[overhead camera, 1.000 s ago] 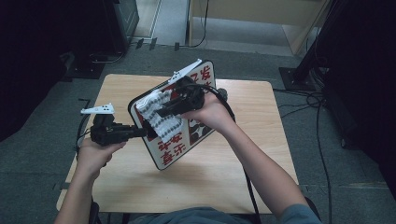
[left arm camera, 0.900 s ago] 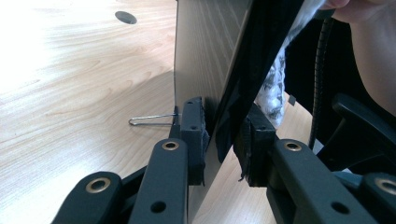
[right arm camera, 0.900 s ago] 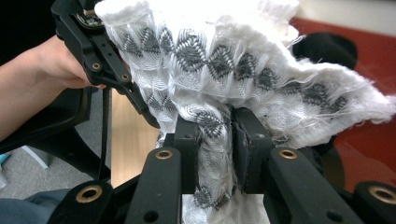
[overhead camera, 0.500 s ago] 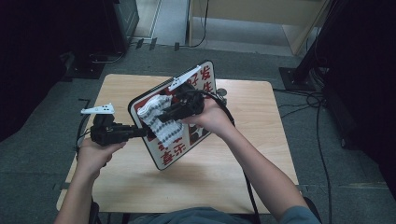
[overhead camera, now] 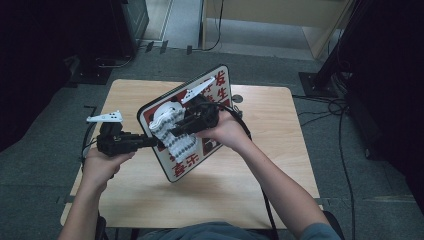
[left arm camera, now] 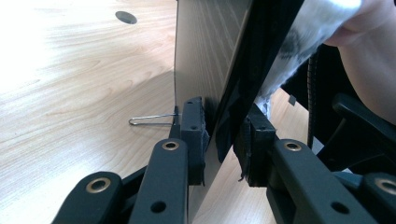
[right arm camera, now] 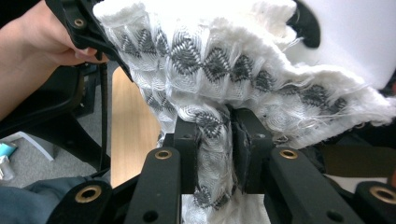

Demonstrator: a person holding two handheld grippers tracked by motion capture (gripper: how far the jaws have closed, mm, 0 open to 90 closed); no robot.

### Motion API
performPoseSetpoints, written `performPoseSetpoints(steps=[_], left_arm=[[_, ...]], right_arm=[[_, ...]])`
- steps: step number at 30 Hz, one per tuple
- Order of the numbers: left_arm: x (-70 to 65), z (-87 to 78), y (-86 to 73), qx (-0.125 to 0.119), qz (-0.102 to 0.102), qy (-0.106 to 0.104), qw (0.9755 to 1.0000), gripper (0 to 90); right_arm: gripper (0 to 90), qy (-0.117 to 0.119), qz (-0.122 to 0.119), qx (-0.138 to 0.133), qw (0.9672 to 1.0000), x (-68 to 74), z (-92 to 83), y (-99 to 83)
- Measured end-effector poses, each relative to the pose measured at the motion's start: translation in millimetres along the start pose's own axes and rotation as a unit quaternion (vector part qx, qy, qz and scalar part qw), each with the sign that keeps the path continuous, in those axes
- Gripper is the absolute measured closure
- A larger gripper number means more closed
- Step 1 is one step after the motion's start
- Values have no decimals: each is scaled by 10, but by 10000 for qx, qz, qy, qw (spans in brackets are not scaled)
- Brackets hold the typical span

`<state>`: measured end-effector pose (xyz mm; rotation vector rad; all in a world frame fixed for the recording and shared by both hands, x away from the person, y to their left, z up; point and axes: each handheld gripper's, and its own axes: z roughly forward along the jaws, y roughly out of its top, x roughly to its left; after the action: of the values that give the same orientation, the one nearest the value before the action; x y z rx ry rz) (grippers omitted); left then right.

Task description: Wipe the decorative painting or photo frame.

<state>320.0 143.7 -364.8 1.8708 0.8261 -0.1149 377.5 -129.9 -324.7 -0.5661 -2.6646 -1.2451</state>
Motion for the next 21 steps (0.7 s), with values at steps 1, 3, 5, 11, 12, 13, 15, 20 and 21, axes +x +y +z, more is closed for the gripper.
performPoseSetpoints(steps=[1, 3, 5, 11, 12, 13, 15, 20, 21], left_arm=[[0, 0, 0, 1, 0, 0, 10000, 749], [-1, 0, 0, -2, -4, 1, 10000, 749], [0, 0, 0, -1, -1, 4, 10000, 749], [0, 0, 0, -1, -3, -1, 10000, 749], [0, 0, 0, 1, 0, 0, 10000, 749], [0, 0, 0, 1, 0, 0, 10000, 749], [0, 0, 0, -1, -3, 0, 10000, 749], [-3, 0, 0, 3, -1, 7, 10000, 749], [-3, 0, 0, 3, 4, 8, 10000, 749]], right_arm=[[740, -1, 4, 5, 10000, -3, 6, -10], [740, 9, 3, 9, 10000, -7, 18, -29], [740, 16, 29, 34, 10000, -8, 27, -46], [740, 35, 51, 43, 10000, -17, 56, -96], [739, 35, 41, 42, 10000, -20, 61, -105], [739, 34, 39, 42, 10000, -21, 67, -113], [739, 39, 34, 50, 10000, -24, 78, -131], [736, 67, -7, 53, 10000, -37, 107, -188], [736, 65, -8, 69, 10000, -38, 111, -197]])
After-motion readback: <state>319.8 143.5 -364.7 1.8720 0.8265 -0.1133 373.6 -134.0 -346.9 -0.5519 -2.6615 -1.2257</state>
